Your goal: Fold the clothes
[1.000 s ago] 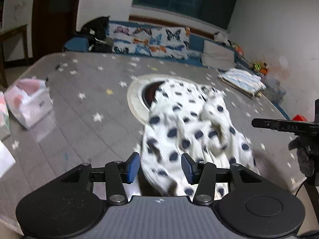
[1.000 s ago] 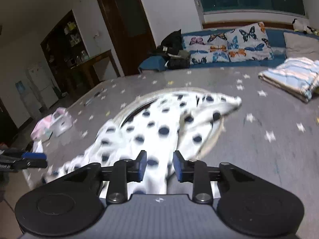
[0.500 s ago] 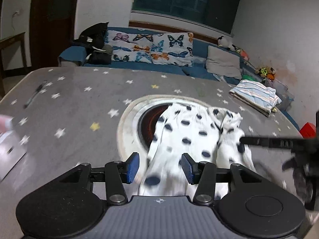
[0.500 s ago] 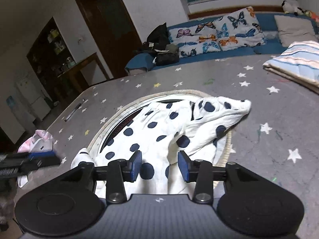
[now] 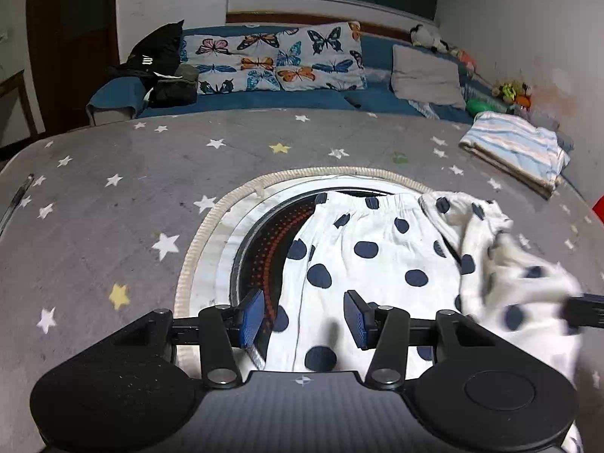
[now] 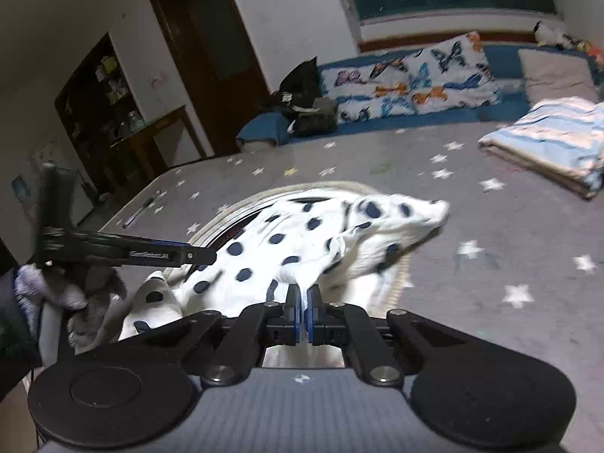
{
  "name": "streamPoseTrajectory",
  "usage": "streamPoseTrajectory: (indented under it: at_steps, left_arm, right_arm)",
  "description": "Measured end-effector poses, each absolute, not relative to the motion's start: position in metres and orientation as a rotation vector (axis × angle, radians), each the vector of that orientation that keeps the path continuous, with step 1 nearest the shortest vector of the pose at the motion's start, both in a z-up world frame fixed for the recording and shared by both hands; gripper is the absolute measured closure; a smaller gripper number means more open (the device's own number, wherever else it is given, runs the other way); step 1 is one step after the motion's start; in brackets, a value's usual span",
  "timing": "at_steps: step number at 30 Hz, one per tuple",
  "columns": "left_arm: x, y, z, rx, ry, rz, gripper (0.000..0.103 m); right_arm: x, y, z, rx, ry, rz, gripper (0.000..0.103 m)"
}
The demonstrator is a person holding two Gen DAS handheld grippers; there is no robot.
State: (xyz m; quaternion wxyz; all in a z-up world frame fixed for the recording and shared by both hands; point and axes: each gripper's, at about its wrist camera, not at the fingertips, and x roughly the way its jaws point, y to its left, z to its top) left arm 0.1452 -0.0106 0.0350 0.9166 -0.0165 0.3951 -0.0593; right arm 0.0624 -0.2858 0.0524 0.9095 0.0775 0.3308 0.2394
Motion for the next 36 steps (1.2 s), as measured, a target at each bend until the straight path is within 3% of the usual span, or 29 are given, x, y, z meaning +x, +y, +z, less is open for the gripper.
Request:
streamPoseTrajectory:
  at_steps: [7,12,17,20,25,36]
  left_arm:
    - [0.156,-0.018,0.027,-0.007,0.833,-0.142,0.055]
    - [0.162,-0.026,0.020,0.020,0.849,-0.148,0.062]
    - [0.162,-0.033,0.019,0.080,0.833,-0.162,0.091]
    - [0.163,-0.033,0.019,0.083,0.828,-0.158,0.097]
    - [0.164,-0.029,0.022,0.099,0.796,-0.121,0.098]
    - [0.182,0.013,0.031,0.072,0.753,0.004,0.098]
  right_arm:
    - [0.026,-0.333,0.054,0.154,0.719,0.381,0.100]
    - [0.008,-0.353,0.037,0.149,0.824,0.293,0.098]
    - [0.009,-0.361,0.042,0.110,0.818,0.239,0.086]
    - [0.017,-0.360,0.053,0.072,0.777,0.221,0.082]
    - [0.051,-0.346,0.058,0.043,0.736,0.273,0.072]
    - [0.139,-0.295,0.028,-0.069,0.770,0.371,0.071]
